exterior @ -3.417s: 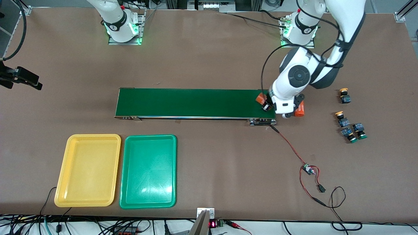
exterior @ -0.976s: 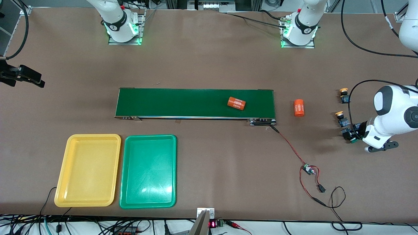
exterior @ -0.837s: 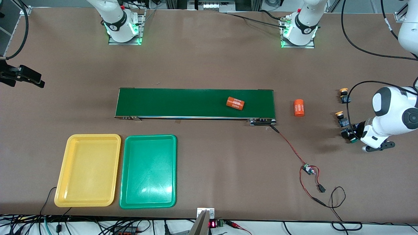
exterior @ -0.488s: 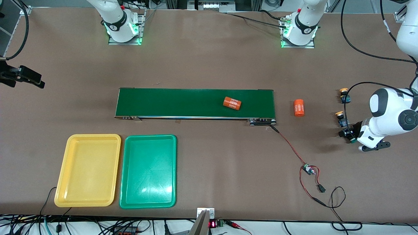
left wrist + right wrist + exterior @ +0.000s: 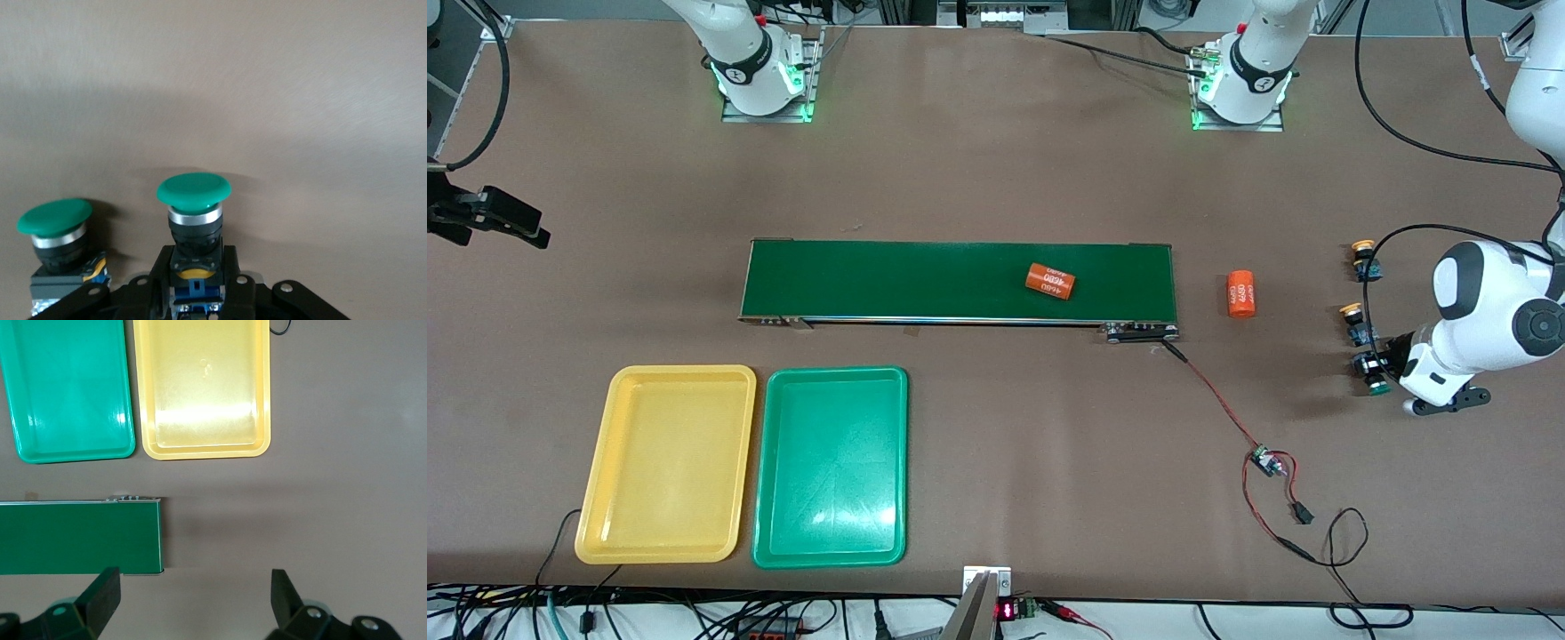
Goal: Sort buttons by color to trays
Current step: 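Carry the green button with the left gripper and release it on the belt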
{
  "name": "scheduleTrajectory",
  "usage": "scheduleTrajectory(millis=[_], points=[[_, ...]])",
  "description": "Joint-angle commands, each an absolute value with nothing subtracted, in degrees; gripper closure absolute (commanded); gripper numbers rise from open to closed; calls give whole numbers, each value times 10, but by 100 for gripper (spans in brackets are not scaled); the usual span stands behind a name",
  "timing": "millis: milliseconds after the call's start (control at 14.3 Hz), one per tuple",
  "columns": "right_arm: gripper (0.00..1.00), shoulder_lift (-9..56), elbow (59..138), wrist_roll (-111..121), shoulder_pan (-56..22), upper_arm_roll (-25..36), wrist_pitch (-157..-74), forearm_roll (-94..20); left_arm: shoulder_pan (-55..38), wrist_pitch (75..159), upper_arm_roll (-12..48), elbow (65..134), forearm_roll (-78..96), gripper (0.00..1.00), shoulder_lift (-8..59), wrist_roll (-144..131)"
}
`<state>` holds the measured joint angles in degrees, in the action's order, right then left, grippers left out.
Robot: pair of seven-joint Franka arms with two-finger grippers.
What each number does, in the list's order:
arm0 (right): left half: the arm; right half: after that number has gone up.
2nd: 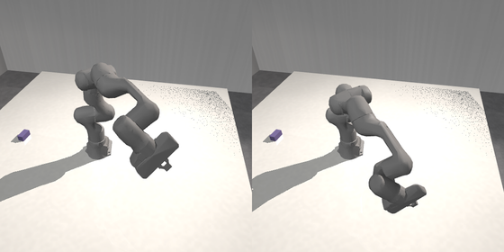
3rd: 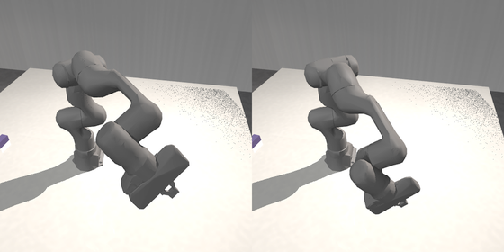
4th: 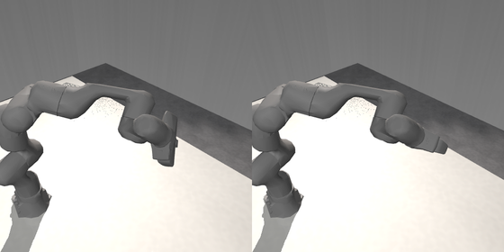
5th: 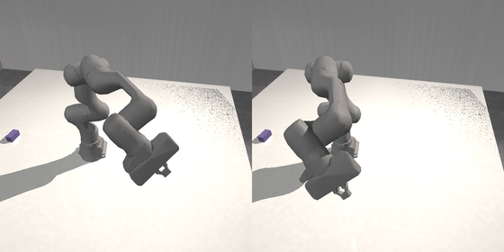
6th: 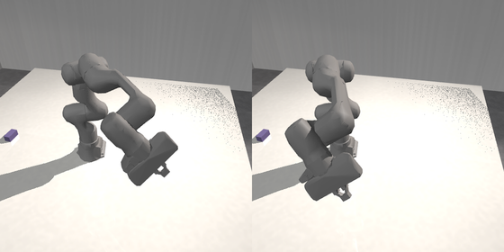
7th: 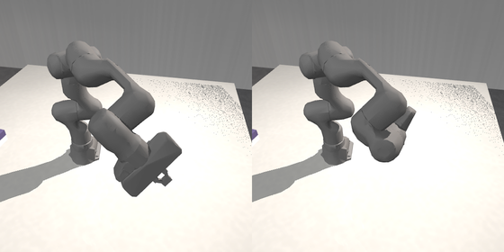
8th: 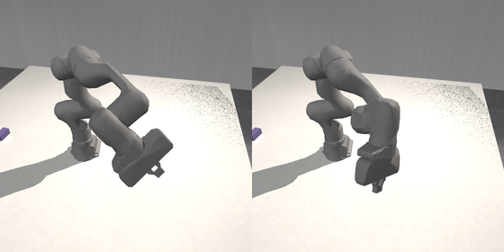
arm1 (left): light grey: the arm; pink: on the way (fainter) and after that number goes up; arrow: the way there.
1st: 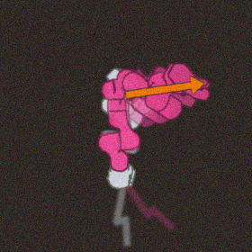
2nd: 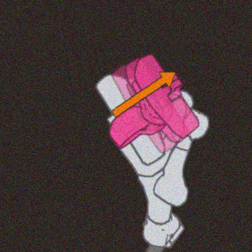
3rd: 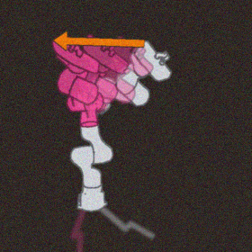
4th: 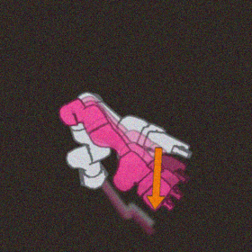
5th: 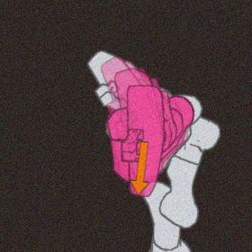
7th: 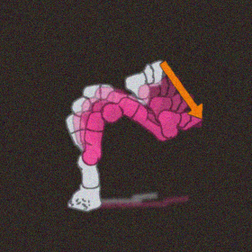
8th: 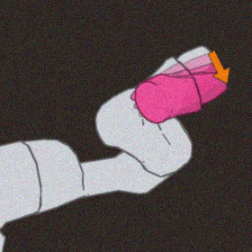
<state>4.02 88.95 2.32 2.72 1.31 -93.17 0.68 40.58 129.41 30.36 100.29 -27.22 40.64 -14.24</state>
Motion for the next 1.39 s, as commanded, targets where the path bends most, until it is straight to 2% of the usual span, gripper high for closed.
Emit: scheduleTrajectory(millis=[0, 349, 488, 628, 837, 1116, 1325], points=[[0, 37, 896, 20, 28, 11, -949, 14, 408, 1247, 356, 1005, -287, 83, 359, -139], [0, -21, 877, 20, 30, 14, -907, 7, 417, 1109, 496, 1005, -273, 81, 336, -144], [0, -12, 875, 18, 29, 11, -911, 5, 411, 1079, 546, 1005, -251, 81, 338, -167], [0, 39, 875, 19, 29, 11, -920, -18, 396, 1074, 566, 1013, -248, 77, 345, -168], [0, 74, 875, 20, 32, 14, -939, -20, 347, 1070, 593, 1028, -233, 79, 356, -267], [0, 83, 876, 21, 35, 17, -962, -16, 249, 1080, 594, 1055, -231, 81, 369, -427], [0, 83, 875, 21, 34, 17, -969, -16, 234, 1157, 593, 1103, -232, 81, 375, -482]])
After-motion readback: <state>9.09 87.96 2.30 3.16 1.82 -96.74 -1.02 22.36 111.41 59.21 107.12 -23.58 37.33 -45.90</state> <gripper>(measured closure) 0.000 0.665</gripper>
